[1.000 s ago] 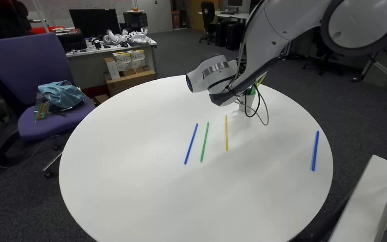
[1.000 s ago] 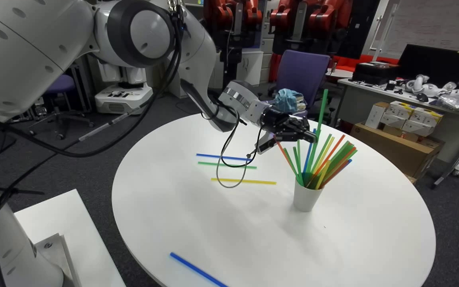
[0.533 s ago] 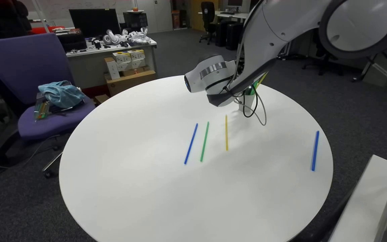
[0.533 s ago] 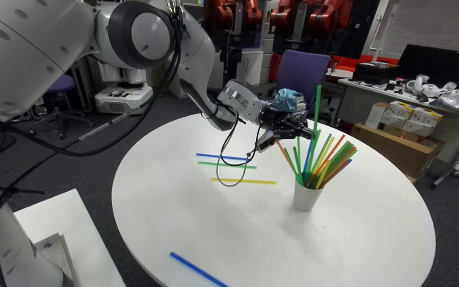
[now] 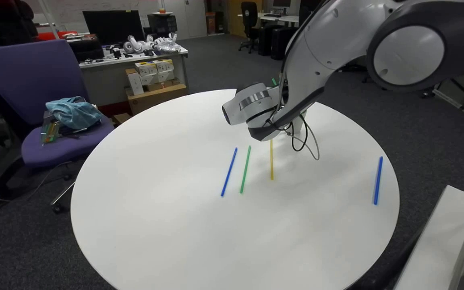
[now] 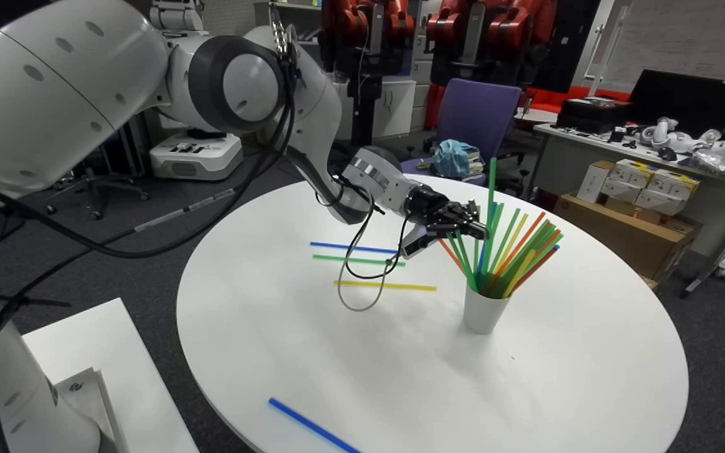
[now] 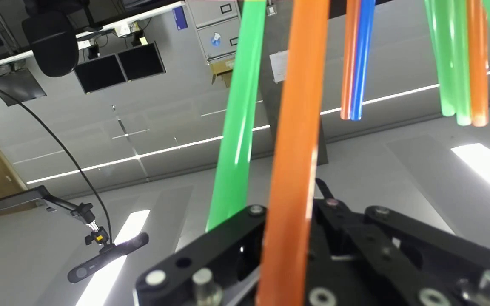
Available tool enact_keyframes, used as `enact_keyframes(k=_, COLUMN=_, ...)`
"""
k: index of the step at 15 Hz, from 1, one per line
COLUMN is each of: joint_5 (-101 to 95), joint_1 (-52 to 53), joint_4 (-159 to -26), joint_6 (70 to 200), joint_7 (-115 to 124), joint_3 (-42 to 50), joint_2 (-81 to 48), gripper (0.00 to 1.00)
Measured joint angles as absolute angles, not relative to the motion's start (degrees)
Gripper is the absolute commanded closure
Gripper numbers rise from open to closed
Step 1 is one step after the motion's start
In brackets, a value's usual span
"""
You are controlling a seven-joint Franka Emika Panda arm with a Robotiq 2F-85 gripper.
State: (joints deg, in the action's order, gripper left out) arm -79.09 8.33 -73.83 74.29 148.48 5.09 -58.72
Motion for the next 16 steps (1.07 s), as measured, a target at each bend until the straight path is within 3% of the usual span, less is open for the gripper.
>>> enact_keyframes(k=1, joint_5=-79.1, joint_1=8.3, joint_4=-73.4, joint_6=74.3, joint_7=148.5, joint_3=5.1, joint_2=-59.1, gripper=0.73)
enact_keyframes(k=11, joint_5=-79.1, joint_1=8.3, joint_4=-72.2, joint_6=74.3, joint_7=148.5, joint_3=5.1, joint_2=-59.7, gripper=0.02)
enact_keyframes(k=16, joint_5=-79.1, joint_1=8.3, joint_4=-71.0, joint_6=74.3, joint_7=148.5, joint_3=5.1, joint_2=-59.3, gripper=0.0)
